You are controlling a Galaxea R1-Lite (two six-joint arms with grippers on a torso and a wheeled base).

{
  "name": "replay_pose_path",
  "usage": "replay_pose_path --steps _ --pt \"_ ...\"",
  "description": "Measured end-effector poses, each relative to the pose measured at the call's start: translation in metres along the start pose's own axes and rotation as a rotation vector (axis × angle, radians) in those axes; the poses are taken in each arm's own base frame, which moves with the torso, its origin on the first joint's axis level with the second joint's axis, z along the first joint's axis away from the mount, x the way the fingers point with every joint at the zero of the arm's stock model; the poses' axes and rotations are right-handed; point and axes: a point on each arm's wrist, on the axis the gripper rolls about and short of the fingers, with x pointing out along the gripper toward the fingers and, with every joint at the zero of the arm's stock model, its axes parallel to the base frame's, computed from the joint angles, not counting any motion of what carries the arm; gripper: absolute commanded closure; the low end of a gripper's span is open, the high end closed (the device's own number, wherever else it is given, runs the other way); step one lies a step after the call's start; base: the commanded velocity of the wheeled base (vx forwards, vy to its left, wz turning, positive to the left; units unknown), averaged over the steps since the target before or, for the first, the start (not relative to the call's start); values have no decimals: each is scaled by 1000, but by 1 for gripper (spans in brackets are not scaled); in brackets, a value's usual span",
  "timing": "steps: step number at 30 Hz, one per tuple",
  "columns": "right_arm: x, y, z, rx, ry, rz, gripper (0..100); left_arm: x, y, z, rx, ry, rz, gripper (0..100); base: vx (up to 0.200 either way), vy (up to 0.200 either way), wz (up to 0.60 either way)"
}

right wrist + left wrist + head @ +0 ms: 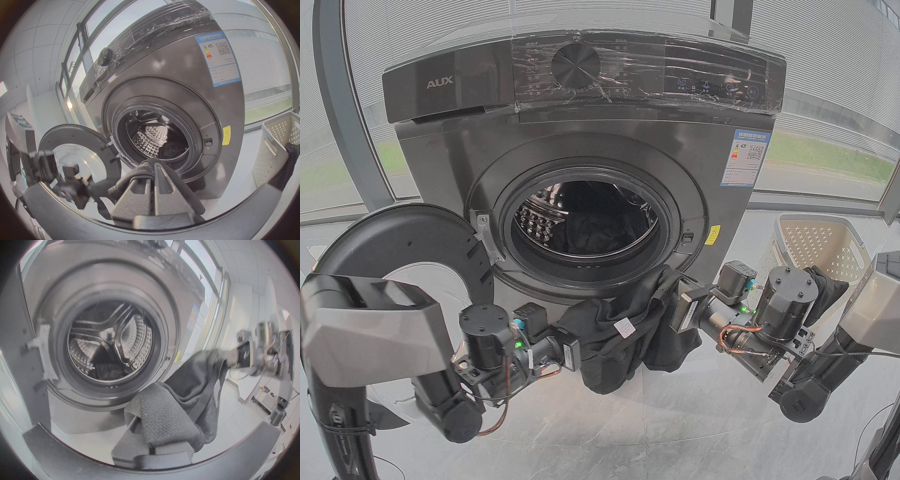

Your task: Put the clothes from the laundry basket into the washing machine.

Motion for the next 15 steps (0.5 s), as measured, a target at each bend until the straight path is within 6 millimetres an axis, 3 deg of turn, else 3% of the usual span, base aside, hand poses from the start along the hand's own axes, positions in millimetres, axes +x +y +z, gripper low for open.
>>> replay_pose_path --steps 9,15 --pt "-39 -17 -23 -1 158 101 100 -69 -2 55 7 -105 -45 100 0 0 0" --pt "-53 -20 -26 7 201 129 100 -91 1 73 13 -165 -44 100 0 0 0"
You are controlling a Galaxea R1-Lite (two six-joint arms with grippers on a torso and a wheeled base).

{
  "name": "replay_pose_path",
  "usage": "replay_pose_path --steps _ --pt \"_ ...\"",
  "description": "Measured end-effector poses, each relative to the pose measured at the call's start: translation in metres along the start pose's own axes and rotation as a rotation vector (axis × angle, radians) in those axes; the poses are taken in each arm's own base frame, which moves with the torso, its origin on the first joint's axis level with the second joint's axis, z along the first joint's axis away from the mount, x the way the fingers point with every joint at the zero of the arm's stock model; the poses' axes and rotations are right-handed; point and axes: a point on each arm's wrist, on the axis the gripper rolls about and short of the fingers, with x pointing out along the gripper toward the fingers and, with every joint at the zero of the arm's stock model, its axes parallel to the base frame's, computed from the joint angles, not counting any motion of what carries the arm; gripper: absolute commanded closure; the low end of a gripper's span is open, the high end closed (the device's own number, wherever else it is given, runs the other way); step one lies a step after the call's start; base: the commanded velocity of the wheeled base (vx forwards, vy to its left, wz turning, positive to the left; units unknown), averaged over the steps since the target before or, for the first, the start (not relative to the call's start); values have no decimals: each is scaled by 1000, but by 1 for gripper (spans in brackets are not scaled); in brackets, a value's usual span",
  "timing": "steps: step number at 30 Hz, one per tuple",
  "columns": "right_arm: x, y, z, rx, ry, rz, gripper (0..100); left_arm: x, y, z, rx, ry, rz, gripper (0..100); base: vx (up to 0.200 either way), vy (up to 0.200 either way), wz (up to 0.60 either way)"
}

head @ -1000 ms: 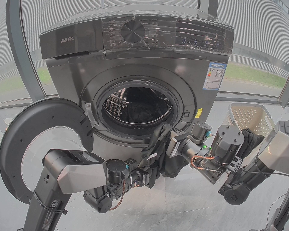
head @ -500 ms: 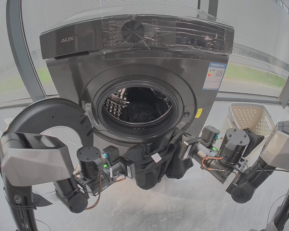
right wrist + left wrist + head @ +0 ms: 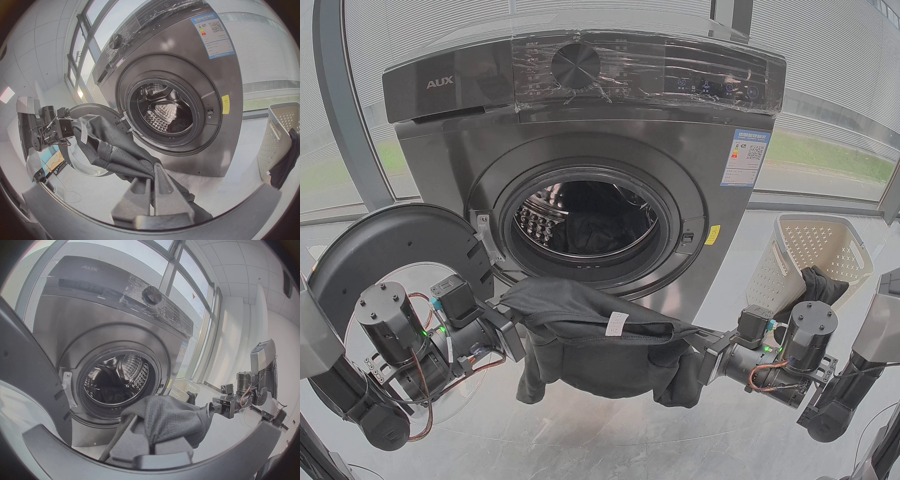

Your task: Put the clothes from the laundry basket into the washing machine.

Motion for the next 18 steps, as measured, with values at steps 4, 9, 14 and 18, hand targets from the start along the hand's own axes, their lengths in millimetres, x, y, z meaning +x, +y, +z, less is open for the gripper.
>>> replay_pose_path --steps 4,9,14,18 --pt "-2 -1 0 3 1 -6 100 -4 4 5 1 -19 15 100 0 0 0" --pt "-3 -2 1 5 -9 -37 100 -6 10 9 4 -32 30 100 0 0 0" --pt "4 -2 9 5 -63 -85 100 -8 13 8 7 -26 32 100 0 0 0" --pt "12 -2 17 5 -108 -93 100 -9 14 8 11 -21 32 100 0 0 0"
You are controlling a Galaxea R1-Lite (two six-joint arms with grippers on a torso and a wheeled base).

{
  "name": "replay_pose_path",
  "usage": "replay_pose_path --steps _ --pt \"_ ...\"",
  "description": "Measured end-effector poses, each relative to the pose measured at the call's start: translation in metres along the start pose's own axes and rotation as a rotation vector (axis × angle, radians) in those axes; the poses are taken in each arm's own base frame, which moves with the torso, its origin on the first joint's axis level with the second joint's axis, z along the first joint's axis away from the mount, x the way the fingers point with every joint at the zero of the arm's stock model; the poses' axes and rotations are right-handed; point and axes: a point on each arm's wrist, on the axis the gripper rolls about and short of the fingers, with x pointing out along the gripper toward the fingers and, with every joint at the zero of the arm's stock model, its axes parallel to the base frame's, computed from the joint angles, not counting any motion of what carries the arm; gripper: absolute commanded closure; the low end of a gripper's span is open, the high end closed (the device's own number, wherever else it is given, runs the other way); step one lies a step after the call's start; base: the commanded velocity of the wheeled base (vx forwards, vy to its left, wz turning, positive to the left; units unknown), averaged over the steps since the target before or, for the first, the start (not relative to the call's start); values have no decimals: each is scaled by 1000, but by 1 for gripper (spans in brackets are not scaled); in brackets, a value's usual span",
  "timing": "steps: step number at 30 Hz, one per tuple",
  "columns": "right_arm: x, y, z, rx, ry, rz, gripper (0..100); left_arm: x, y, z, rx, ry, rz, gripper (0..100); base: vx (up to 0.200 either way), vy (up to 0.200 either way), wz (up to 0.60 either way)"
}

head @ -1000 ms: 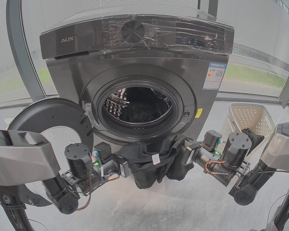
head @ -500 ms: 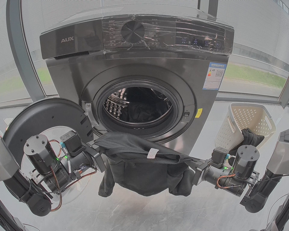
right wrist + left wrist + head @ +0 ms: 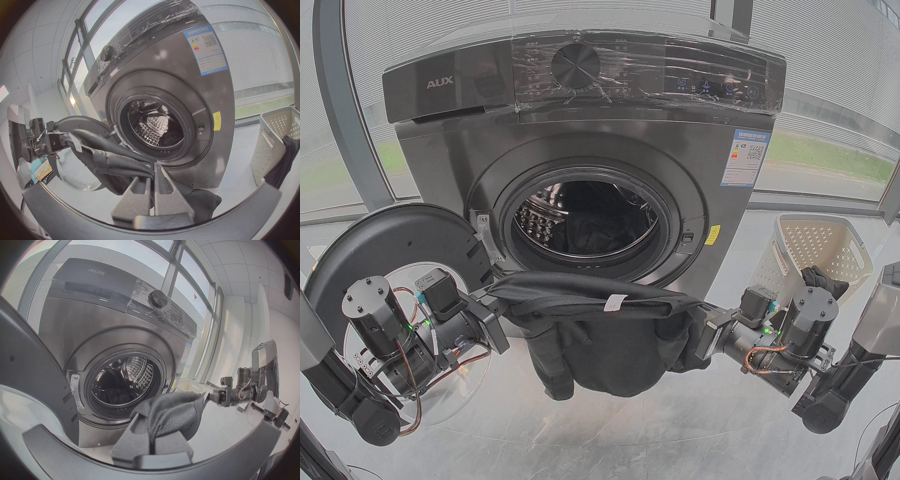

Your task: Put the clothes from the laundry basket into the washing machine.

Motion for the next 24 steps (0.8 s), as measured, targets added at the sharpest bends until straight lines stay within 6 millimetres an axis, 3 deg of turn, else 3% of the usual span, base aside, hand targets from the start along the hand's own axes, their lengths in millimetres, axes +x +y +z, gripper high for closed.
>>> replay_pose_path --steps 13,24 --pt "11 -3 21 3 -104 -27 100 4 4 -19 40 74 14 100 0 0 0" --pt "13 -2 26 5 -128 -40 100 7 9 -19 43 70 34 100 0 0 0"
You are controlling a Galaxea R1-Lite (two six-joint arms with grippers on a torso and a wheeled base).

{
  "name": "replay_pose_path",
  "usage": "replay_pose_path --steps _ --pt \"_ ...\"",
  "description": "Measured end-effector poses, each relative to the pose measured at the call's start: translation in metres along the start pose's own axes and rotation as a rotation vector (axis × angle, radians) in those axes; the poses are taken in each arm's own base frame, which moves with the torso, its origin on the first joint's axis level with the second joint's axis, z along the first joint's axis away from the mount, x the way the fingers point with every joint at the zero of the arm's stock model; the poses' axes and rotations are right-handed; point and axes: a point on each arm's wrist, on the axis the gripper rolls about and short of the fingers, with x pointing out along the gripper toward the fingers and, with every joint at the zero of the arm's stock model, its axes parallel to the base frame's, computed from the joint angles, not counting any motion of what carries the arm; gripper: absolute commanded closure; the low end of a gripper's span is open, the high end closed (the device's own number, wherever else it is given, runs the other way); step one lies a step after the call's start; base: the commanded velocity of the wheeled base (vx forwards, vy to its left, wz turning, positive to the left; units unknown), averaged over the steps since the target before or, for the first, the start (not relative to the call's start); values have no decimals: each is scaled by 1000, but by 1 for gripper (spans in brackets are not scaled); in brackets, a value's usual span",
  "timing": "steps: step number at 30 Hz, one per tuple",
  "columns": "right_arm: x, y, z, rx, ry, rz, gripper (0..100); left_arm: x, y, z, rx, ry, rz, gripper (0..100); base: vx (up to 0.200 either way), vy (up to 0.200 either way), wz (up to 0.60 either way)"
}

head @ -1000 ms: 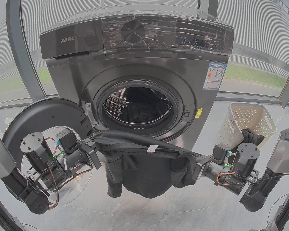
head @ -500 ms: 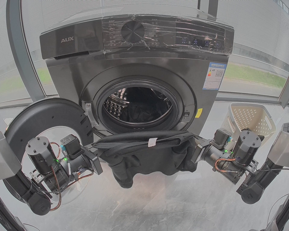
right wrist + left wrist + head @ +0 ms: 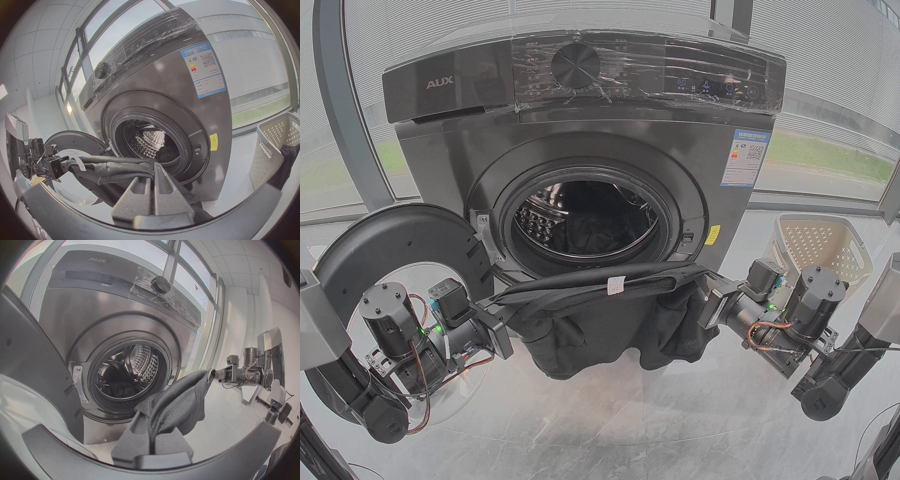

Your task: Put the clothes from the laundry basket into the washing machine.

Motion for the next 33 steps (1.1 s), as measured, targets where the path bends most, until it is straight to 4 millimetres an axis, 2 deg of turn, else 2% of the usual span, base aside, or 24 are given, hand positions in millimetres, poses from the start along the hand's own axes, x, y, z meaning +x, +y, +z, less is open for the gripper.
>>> replay_pose_path --steps 20,33 --pt "-1 1 3 0 -9 1 100 8 1 8 2 -42 2 100 0 0 0" --pt "-17 7 -7 3 57 23 100 14 -15 10 -6 -58 -48 100 0 0 0"
